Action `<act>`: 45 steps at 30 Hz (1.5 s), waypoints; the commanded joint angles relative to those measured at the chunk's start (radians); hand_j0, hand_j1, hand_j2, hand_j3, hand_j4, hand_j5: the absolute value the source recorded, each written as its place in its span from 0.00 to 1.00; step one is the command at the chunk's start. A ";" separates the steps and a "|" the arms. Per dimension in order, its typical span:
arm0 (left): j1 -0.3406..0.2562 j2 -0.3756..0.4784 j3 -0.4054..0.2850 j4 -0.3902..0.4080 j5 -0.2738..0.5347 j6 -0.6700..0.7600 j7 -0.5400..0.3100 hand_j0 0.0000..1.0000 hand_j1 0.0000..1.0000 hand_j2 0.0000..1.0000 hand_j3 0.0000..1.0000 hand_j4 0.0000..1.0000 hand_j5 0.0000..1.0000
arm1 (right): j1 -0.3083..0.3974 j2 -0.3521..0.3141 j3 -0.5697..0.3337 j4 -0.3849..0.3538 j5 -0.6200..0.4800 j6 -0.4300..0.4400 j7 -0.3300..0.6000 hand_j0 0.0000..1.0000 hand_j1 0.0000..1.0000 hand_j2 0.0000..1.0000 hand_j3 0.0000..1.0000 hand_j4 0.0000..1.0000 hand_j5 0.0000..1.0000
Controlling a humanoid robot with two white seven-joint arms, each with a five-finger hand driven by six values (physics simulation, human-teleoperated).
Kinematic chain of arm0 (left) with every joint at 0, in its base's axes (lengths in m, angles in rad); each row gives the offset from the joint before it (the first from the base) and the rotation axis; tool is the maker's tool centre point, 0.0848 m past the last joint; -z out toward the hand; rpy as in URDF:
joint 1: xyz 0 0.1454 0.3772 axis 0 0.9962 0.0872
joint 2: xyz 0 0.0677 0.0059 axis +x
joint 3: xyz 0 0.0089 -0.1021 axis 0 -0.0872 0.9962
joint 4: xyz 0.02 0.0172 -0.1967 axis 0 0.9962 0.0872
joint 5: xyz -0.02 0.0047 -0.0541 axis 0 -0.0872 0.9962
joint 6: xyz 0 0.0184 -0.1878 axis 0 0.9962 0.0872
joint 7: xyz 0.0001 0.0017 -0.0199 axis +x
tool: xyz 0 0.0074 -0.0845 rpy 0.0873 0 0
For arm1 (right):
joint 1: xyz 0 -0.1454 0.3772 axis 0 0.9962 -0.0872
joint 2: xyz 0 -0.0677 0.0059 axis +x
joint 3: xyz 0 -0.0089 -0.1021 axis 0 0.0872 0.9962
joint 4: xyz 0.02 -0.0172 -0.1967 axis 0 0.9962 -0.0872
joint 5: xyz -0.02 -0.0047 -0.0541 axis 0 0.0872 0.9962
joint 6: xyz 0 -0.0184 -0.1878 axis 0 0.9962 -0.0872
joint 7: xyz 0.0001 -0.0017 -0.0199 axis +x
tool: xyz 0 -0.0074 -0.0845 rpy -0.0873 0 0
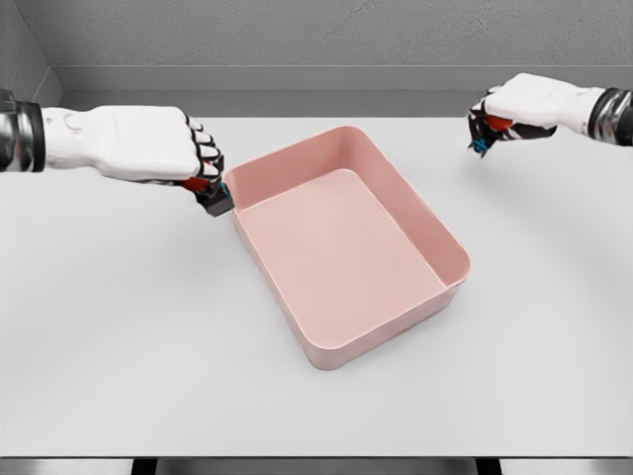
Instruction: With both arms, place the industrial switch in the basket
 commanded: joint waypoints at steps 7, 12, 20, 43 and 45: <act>-0.026 -0.153 -0.009 -0.010 0.025 -0.012 -0.032 0.46 0.46 0.46 0.46 0.46 0.46 | 0.054 -0.090 -0.046 -0.216 -0.016 0.002 -0.003 0.42 0.42 0.42 0.42 0.42 0.42; -0.051 -0.253 -0.072 -0.010 0.023 -0.012 -0.039 0.50 0.50 0.50 0.50 0.50 0.50 | 0.072 -0.091 -0.046 -0.289 -0.016 0.002 -0.003 0.42 0.42 0.42 0.42 0.42 0.42; -0.078 -0.350 -0.072 -0.004 0.020 0.033 -0.036 1.00 1.00 1.00 1.00 1.00 1.00 | 0.089 -0.123 -0.066 -0.355 -0.018 0.002 -0.003 0.42 0.42 0.42 0.42 0.42 0.42; 0.120 0.301 -0.049 0.000 0.336 -0.012 0.068 1.00 1.00 1.00 1.00 1.00 1.00 | 0.160 -0.120 -0.086 -0.581 -0.018 0.002 -0.003 0.41 0.41 0.41 0.41 0.41 0.41; 0.120 0.295 -0.050 -0.001 0.336 -0.012 0.066 1.00 1.00 1.00 1.00 1.00 1.00 | 0.167 -0.113 -0.086 -0.610 -0.018 0.002 -0.004 0.41 0.41 0.41 0.41 0.41 0.41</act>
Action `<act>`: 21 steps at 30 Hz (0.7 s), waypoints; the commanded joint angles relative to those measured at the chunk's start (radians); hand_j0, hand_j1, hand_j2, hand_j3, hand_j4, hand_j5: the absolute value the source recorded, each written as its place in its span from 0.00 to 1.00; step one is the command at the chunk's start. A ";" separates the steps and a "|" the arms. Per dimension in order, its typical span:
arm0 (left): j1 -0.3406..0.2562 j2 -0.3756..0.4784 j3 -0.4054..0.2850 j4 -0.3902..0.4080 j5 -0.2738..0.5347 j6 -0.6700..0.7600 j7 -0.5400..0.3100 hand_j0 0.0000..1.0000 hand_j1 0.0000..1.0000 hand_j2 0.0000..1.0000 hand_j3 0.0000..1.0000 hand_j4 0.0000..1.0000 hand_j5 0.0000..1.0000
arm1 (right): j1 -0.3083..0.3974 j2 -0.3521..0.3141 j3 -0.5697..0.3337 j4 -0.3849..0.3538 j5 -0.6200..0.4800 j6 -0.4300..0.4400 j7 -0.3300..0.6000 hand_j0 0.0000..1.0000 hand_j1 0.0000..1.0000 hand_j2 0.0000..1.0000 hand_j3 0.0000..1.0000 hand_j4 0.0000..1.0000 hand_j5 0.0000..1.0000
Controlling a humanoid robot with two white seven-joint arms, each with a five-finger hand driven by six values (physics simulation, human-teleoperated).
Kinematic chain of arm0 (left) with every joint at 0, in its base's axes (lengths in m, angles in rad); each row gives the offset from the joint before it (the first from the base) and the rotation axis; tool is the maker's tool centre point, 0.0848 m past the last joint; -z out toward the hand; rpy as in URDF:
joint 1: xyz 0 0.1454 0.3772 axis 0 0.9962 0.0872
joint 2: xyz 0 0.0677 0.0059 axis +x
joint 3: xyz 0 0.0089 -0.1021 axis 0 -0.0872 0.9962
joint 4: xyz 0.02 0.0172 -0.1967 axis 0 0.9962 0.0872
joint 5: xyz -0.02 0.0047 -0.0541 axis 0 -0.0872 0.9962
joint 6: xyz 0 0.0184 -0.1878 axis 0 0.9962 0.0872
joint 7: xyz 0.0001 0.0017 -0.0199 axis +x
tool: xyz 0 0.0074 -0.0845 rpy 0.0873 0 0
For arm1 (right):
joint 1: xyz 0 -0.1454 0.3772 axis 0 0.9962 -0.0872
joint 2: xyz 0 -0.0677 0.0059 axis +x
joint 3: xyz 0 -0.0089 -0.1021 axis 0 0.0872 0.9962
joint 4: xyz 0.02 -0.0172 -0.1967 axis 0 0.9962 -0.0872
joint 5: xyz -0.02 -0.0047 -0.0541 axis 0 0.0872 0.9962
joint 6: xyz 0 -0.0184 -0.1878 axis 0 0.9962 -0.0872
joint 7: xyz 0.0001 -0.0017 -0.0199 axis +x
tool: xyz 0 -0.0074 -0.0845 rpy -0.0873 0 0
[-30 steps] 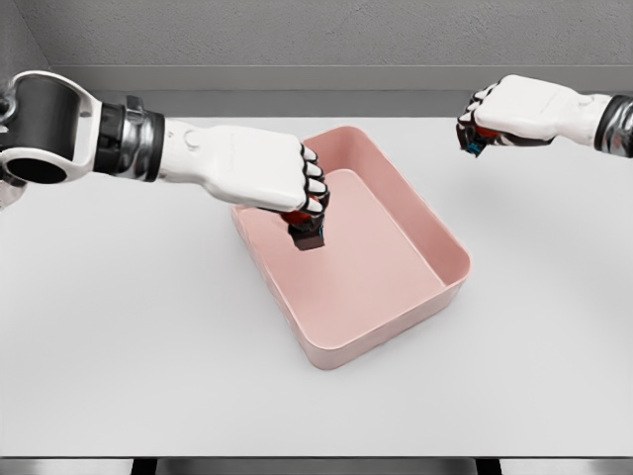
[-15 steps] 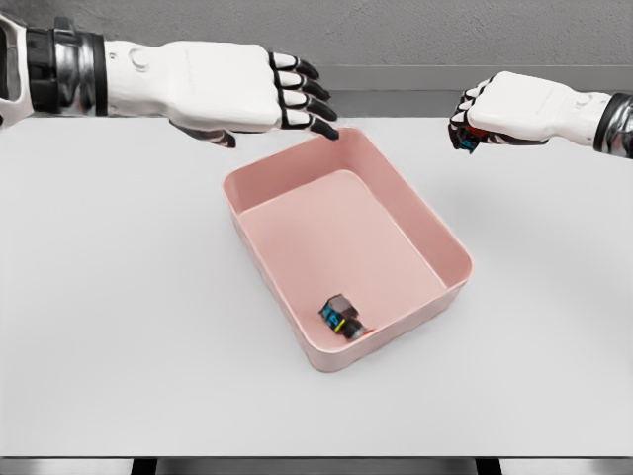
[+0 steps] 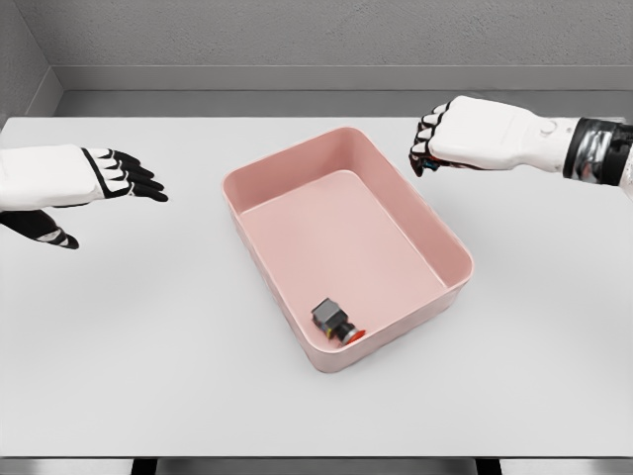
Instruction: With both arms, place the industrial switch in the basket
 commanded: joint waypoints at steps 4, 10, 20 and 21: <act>0.003 -0.030 -0.008 -0.006 0.010 0.002 -0.004 1.00 1.00 1.00 1.00 1.00 1.00 | 0.002 0.024 0.000 -0.064 -0.006 0.002 -0.002 0.41 0.41 0.41 0.41 0.41 0.41; 0.005 -0.032 -0.008 -0.006 0.010 0.002 -0.004 1.00 1.00 1.00 1.00 1.00 1.00 | 0.008 0.075 0.004 -0.089 -0.006 0.002 0.000 0.42 0.42 0.42 0.42 0.42 0.42; 0.006 -0.033 -0.023 -0.006 0.010 0.002 -0.004 1.00 1.00 1.00 1.00 1.00 1.00 | 0.023 0.136 0.010 -0.095 -0.006 0.002 0.005 0.51 0.51 0.51 0.51 0.51 0.51; 0.006 -0.033 -0.023 -0.006 0.010 0.002 -0.004 1.00 1.00 1.00 1.00 1.00 1.00 | 0.032 0.136 0.010 -0.095 -0.006 0.002 0.000 0.68 0.68 0.68 0.68 0.68 0.68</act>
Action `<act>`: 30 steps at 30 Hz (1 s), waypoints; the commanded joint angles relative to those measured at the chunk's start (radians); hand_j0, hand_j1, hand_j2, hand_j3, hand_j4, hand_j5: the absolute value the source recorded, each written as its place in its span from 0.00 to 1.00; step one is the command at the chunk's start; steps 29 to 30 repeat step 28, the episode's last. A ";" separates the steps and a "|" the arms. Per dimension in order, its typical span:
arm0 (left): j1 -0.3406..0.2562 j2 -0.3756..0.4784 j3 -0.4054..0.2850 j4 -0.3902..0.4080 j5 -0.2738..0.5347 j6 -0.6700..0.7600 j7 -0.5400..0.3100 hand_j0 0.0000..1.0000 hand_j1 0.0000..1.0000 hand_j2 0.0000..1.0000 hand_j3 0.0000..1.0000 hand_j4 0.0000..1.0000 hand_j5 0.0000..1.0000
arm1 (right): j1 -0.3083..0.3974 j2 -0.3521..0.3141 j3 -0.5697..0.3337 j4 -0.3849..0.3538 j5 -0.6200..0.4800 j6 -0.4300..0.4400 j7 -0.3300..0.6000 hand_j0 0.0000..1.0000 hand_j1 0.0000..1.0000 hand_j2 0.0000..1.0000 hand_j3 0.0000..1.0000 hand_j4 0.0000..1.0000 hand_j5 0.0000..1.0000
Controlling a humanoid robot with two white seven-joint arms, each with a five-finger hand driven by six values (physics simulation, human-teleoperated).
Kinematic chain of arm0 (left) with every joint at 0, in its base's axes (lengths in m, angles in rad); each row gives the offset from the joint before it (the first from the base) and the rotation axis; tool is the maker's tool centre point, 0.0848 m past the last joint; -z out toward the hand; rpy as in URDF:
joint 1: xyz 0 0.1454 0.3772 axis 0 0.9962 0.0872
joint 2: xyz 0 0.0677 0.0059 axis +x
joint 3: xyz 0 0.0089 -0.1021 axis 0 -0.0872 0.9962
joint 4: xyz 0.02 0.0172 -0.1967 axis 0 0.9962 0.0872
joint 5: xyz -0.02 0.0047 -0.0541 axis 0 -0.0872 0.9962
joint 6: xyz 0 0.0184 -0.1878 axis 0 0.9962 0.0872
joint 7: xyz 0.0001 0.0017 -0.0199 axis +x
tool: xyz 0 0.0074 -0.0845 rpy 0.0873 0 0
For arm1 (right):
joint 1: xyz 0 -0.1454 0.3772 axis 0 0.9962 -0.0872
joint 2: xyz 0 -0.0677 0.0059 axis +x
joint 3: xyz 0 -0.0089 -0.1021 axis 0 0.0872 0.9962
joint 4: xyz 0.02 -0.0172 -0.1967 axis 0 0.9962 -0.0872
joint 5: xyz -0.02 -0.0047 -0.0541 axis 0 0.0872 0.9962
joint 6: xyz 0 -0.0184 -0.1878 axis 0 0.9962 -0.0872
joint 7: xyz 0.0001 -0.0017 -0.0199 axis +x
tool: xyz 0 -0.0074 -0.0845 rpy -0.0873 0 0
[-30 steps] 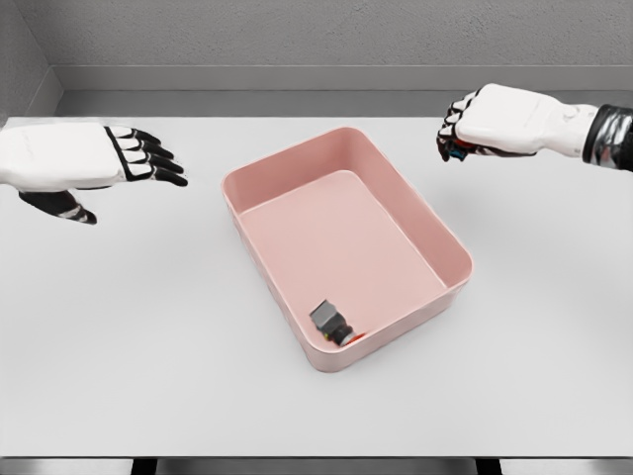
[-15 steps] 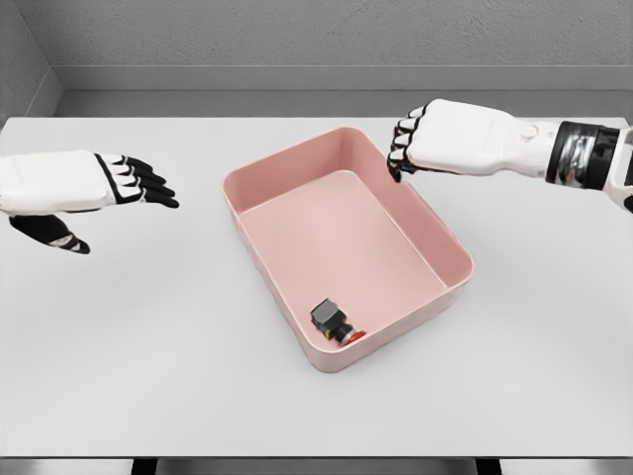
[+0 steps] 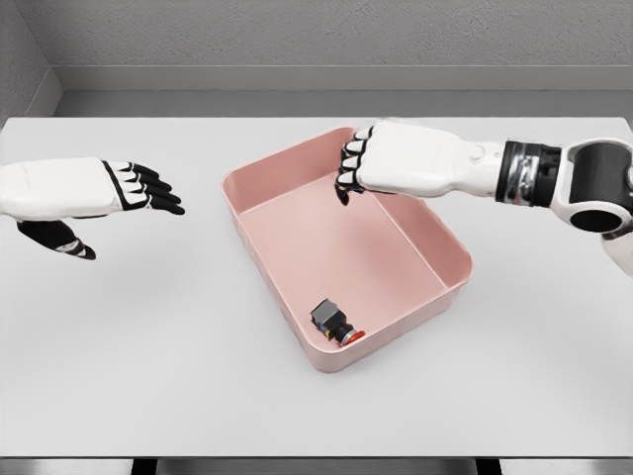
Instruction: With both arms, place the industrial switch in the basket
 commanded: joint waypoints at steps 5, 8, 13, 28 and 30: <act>0.002 0.000 0.000 0.000 0.006 0.002 0.000 1.00 1.00 1.00 1.00 1.00 1.00 | 0.003 0.004 -0.002 -0.002 -0.006 0.002 -0.012 1.00 1.00 1.00 1.00 1.00 1.00; 0.003 -0.006 -0.002 0.000 0.006 0.002 0.000 1.00 1.00 1.00 1.00 1.00 1.00 | 0.003 0.003 -0.002 -0.002 -0.024 0.002 -0.012 1.00 1.00 1.00 1.00 1.00 1.00; 0.000 -0.013 -0.019 0.000 0.005 0.002 0.000 1.00 1.00 1.00 1.00 1.00 1.00 | 0.003 -0.008 -0.011 0.006 -0.026 0.002 -0.012 1.00 1.00 1.00 1.00 1.00 1.00; -0.002 -0.013 -0.022 0.000 0.005 0.002 0.000 1.00 1.00 1.00 1.00 1.00 1.00 | 0.199 -0.141 -0.252 0.333 -0.055 0.002 -0.011 1.00 1.00 1.00 1.00 1.00 1.00; -0.002 -0.013 -0.022 0.000 0.005 0.002 0.000 1.00 1.00 1.00 1.00 1.00 1.00 | 0.199 -0.141 -0.252 0.333 -0.055 0.002 -0.011 1.00 1.00 1.00 1.00 1.00 1.00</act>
